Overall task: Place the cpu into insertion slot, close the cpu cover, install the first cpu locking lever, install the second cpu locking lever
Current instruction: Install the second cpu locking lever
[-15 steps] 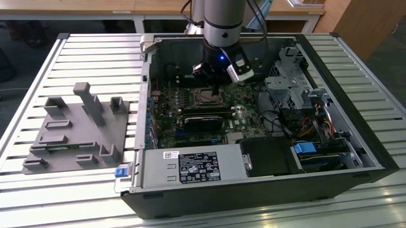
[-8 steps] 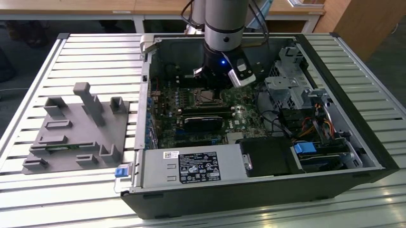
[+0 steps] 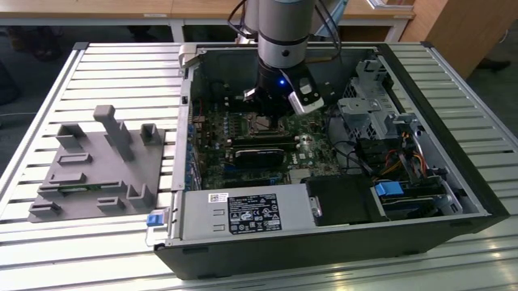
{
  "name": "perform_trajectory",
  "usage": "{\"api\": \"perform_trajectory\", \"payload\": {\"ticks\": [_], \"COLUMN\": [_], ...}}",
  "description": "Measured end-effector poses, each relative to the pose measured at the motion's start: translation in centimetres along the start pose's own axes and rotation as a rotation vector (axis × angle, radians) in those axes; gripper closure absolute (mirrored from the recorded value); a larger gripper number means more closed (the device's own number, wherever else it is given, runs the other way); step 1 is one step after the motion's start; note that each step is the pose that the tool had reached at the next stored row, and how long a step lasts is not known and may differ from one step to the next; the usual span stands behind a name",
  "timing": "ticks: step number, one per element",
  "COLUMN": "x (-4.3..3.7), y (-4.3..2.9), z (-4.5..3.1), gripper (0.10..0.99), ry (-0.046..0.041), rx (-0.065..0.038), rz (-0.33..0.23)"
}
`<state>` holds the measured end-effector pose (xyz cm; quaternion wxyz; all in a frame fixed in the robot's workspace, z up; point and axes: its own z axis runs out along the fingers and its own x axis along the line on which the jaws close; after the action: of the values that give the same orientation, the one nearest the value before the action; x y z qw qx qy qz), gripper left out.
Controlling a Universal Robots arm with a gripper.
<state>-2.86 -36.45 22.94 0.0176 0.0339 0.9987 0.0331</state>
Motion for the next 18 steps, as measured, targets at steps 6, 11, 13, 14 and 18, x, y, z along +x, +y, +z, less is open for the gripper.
{"api": "perform_trajectory", "payload": {"ticks": [6,11,13,14,18], "x": [1.31,1.76,2.00,2.16,3.17], "y": [-0.55,-1.21,-1.46,-1.50,-1.61], "z": [-0.08,-0.06,-0.08,-0.09,-0.12], "gripper": [0.980,0.980,0.980,0.980,0.980], "ry": [0.0009,0.0022,0.0032,0.0032,0.0035], "rx": [-0.013,-0.035,-0.048,-0.049,-0.053], "rz": [0.000,0.001,0.002,0.002,0.002]}}
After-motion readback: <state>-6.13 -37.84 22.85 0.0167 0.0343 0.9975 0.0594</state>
